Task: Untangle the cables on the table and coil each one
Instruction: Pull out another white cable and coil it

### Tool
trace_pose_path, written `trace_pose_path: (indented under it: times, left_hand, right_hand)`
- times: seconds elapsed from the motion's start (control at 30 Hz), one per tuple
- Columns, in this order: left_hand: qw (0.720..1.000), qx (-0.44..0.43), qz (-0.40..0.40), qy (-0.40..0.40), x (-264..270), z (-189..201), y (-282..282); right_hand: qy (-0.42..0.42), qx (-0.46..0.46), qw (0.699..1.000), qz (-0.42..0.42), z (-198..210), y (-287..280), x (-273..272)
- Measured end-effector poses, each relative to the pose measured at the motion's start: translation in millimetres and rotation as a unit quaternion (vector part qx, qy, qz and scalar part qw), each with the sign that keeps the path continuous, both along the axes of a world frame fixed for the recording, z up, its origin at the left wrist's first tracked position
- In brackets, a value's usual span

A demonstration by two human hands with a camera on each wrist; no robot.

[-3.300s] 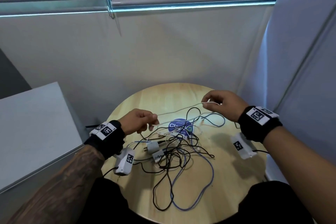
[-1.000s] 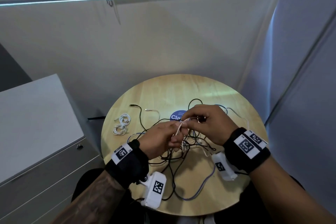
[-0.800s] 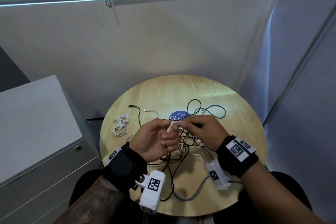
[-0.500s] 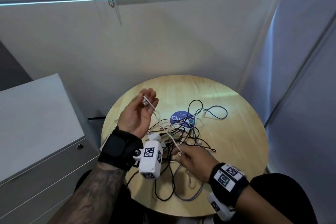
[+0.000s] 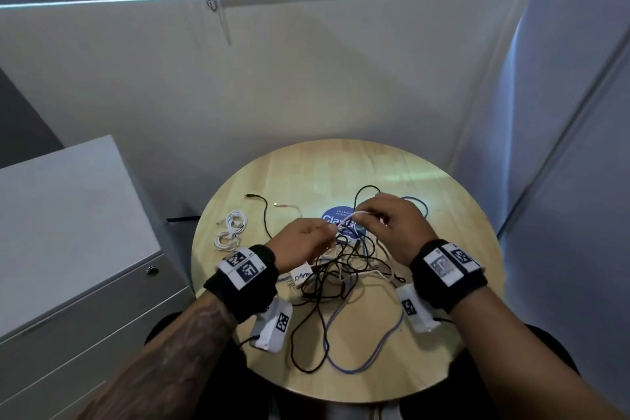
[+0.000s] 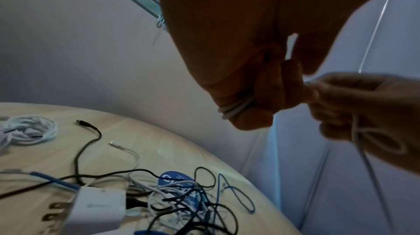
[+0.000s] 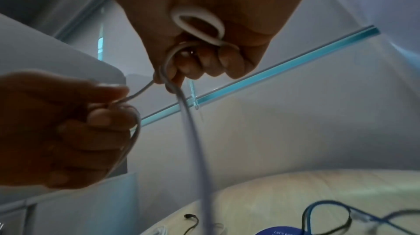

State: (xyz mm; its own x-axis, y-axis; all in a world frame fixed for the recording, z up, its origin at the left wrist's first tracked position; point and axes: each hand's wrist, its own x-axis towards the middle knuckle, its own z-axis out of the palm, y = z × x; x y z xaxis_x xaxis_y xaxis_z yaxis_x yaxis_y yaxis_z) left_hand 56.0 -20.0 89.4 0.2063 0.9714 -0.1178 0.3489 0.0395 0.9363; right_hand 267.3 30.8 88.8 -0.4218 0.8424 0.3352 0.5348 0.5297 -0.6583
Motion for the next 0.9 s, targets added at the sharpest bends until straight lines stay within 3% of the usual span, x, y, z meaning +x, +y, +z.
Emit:
trace_pose_path:
  times: [0.2,0.37,0.63,0.9]
  left_hand:
    - [0.991,0.005,0.099,-0.094,-21,11,6]
    - [0.98,0.011,0.186,-0.073,-47,-3,12]
    - [0.937,0.012,0.333,-0.102,-96,-13,10]
    - [0.933,-0.018,0.331,-0.141,-92,-12,12]
  right_hand:
    - [0.118,-0.184,0.974,-0.058,-16,0,3]
    - [0.183,-0.208,0.958,-0.079,-21,11,13]
    - [0.101,-0.138,0.972,-0.163,-12,34,56]
    - [0.045,-0.125,0.971,-0.2,-6,32,50]
